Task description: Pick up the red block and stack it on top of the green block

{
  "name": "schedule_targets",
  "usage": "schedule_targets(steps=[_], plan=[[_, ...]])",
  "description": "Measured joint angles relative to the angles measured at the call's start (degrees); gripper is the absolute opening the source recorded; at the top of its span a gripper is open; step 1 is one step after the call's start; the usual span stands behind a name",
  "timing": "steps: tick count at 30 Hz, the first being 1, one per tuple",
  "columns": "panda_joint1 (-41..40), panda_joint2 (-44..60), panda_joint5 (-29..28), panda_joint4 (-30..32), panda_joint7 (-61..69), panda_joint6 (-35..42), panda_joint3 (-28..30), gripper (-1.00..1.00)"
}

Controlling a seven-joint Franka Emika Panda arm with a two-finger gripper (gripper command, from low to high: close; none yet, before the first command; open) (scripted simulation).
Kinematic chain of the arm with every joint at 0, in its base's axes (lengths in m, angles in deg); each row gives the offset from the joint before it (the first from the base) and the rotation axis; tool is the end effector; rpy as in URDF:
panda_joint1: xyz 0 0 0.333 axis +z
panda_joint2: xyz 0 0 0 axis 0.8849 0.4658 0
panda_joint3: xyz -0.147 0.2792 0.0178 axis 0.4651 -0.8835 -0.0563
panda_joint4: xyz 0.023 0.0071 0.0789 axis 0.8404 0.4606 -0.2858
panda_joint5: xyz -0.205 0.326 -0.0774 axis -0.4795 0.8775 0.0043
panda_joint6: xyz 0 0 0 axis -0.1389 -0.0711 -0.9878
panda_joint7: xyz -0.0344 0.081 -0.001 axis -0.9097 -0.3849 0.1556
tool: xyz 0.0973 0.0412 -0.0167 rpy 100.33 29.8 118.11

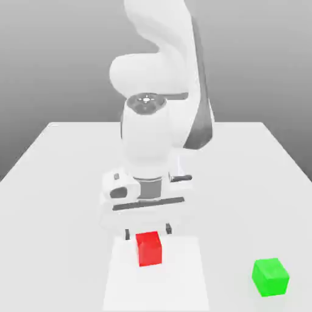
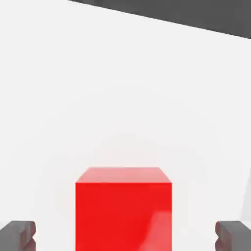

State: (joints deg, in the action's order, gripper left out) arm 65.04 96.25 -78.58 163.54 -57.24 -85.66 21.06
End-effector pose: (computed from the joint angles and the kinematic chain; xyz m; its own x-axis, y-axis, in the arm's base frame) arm 0.3697 -0.0168 0.1608 0.8389 -0.5443 0.0023 -0.5443 -0.8389 0.0000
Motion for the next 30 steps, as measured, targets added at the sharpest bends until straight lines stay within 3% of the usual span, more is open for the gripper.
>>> schedule_targets(steps=[1,2,9,16,20,27,30], plan=[[-0.75,2.07,0.73,-0.27,0.52,-1.76,-0.93,0.00],[-1.25,3.27,1.04,-0.42,0.73,-2.78,-1.51,-1.00],[-1.33,3.13,0.79,-0.40,0.53,-2.62,-1.54,-1.00],[-1.12,-9.49,-3.93,1.16,-2.72,8.37,-0.20,-1.00],[-5.54,-8.61,-5.63,-4.15,-0.47,12.79,-6.65,-1.00],[9.53,-1.73,-7.74,-18.46,6.88,20.58,-17.64,-1.00],[11.34,4.25,-10.55,-20.89,6.21,17.25,-17.44,-1.00]])
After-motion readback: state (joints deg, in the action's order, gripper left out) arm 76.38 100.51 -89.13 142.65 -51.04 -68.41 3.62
